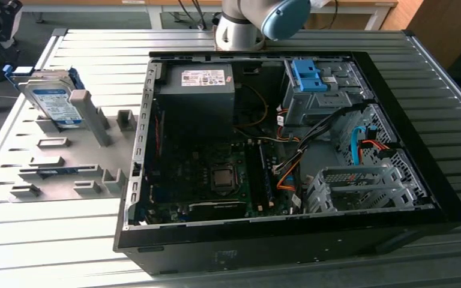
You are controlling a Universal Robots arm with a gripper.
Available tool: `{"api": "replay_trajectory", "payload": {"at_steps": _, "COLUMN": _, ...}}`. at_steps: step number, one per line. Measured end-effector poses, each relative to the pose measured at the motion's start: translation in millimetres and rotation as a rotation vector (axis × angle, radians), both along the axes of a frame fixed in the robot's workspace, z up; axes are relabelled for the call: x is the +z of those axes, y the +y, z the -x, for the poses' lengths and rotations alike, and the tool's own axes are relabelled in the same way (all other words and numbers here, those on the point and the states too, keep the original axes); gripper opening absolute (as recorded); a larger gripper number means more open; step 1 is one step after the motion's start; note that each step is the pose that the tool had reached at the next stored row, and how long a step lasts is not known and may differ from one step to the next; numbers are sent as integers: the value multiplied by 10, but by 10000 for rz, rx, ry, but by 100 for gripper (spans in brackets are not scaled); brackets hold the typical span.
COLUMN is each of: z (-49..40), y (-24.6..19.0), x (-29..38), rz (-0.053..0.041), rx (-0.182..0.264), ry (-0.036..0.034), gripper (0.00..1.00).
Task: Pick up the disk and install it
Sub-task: 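Reach for the disk, then pick up the disk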
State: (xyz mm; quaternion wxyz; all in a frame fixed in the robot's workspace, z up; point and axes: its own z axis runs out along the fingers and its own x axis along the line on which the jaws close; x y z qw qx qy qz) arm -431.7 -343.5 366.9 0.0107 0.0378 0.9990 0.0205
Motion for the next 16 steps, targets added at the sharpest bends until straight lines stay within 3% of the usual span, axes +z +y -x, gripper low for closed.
{"api": "replay_trajectory", "payload": {"at_steps": 16, "z": 7, "y": 0, "x": 0, "rz": 0, "rx": -1, "ry": 1, "gripper": 11}}
